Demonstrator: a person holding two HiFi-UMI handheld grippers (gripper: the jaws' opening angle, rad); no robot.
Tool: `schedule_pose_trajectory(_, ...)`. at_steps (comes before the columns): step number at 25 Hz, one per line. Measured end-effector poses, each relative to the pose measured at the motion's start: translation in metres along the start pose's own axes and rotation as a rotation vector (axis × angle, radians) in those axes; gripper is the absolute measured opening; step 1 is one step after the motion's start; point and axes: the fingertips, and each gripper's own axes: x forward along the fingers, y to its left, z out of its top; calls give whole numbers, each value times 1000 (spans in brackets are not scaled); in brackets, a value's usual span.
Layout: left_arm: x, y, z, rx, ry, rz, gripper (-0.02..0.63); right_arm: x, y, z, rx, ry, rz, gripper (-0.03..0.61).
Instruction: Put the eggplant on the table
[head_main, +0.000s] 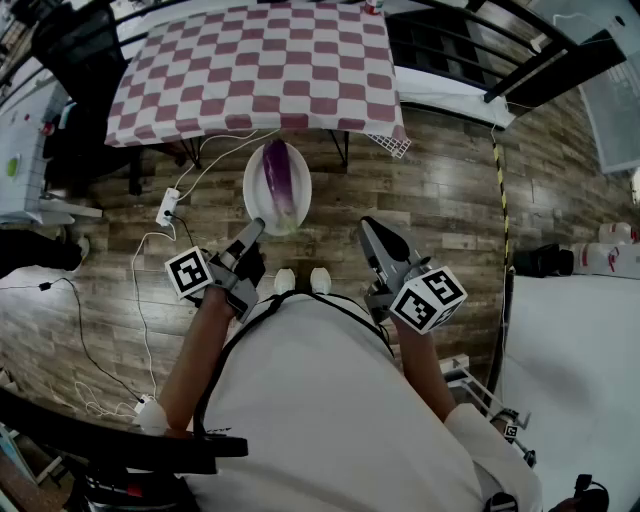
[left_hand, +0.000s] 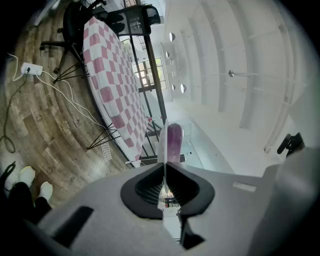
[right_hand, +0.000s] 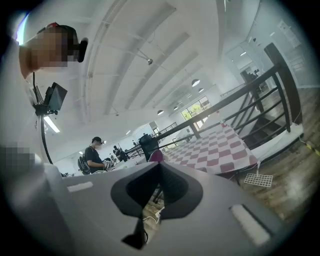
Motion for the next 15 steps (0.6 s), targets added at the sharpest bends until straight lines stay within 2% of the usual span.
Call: schedule_pose_trajectory(15,-12,-1,-10,-2,56,-4,21,-23,17,-8,10,-60,-71,8)
